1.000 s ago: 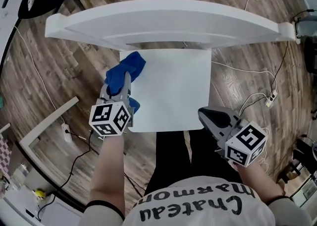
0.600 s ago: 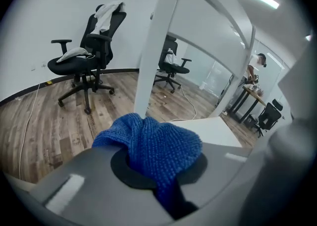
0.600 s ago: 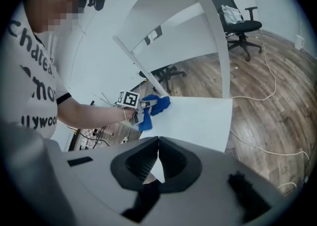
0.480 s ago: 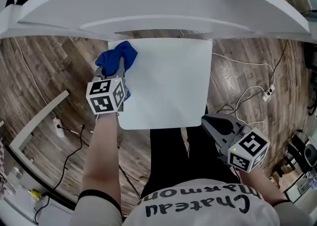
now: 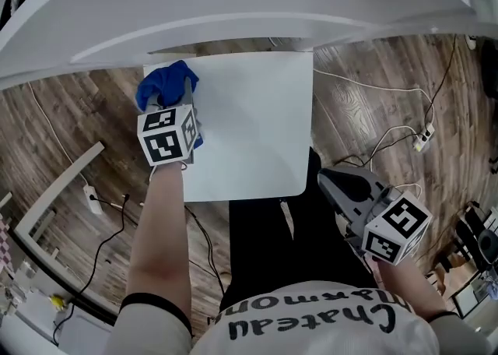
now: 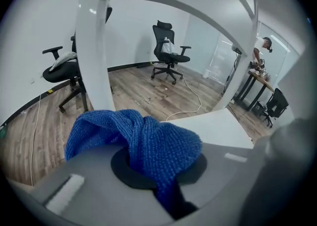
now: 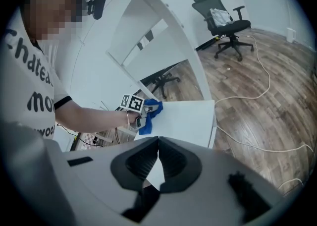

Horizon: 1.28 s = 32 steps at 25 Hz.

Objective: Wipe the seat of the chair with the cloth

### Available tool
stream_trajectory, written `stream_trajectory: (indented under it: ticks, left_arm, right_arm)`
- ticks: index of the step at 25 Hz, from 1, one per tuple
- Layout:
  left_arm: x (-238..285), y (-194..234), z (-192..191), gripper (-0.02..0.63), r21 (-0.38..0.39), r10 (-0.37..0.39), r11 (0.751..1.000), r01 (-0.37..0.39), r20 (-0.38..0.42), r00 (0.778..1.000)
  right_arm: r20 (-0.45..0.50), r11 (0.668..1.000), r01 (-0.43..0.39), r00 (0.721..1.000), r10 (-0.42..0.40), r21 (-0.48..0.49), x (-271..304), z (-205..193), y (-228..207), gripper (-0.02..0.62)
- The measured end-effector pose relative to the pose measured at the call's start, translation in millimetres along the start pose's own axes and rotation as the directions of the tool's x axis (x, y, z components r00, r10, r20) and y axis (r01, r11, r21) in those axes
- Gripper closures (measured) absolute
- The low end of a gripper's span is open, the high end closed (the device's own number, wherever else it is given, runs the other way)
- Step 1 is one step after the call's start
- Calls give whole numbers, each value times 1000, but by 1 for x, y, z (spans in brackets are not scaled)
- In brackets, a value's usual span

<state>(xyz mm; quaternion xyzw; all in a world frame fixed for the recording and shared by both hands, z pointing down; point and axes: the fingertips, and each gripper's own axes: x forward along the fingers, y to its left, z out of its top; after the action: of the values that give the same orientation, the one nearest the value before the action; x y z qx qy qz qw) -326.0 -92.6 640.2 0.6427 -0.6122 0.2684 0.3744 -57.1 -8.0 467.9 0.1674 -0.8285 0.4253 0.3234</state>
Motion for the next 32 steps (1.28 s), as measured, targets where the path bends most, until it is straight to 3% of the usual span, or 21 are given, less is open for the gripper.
stream_trajectory:
  ticks: [5,11,18,26,32]
  left_arm:
    - [9,-39,6,568,-16,-3,1000,3,4,1000]
    - [26,-107,15,566,34,-27,999,26,18,999]
    - [46,-194,21,566,118,-114,987,111,15,993]
    - [55,-262,23,566,105,-205,974,200,35,978]
    - [59,-310,15,566,148,-319,937,315,2,948]
  right_arm:
    - [47,999,8,999,-10,39,-23,-12,-24,581]
    - [90,996,18,996,-26,88,-56,-33,-53,581]
    - [140,991,51,988,-68,124,-91,-50,-99,581]
    - [208,997,49,976,-60,60,-96,-27,-130,581]
    - [192,997,49,980,-59,56,-90,-35,-127,581]
